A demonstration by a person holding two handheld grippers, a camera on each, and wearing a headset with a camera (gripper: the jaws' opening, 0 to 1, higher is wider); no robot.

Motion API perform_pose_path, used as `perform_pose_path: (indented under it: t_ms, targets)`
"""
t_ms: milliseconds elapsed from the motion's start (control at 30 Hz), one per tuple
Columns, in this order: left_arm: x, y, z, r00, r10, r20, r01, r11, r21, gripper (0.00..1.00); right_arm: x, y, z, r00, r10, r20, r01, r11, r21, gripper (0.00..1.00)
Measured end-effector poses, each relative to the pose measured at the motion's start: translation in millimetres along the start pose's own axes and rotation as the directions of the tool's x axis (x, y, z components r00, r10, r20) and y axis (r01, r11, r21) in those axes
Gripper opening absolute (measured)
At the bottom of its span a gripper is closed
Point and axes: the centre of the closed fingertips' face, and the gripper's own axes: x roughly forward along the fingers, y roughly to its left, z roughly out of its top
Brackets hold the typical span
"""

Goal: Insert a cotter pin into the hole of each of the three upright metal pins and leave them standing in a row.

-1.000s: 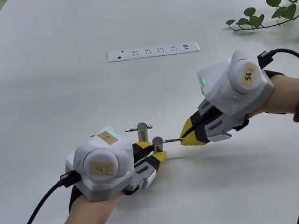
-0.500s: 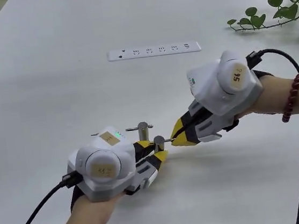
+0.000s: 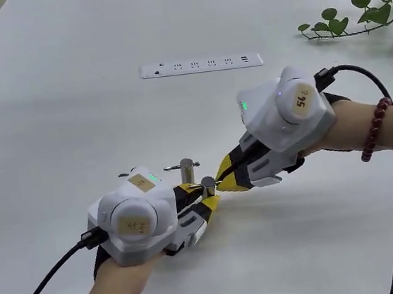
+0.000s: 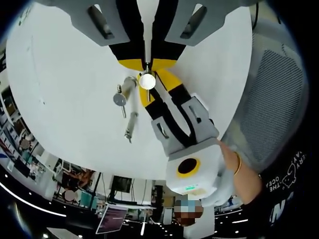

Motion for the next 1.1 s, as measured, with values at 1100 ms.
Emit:
perform_pose_path:
  t_ms: [1100]
  targets:
    - [-0.2,0.1,-0.2,0.9999,-0.017,-0.002,0.016,0.999,-0.048,0.11,-10.4,1.1,-3.5,0.9996,-0.028,0.0,0.028,0.998,0.062,0.0]
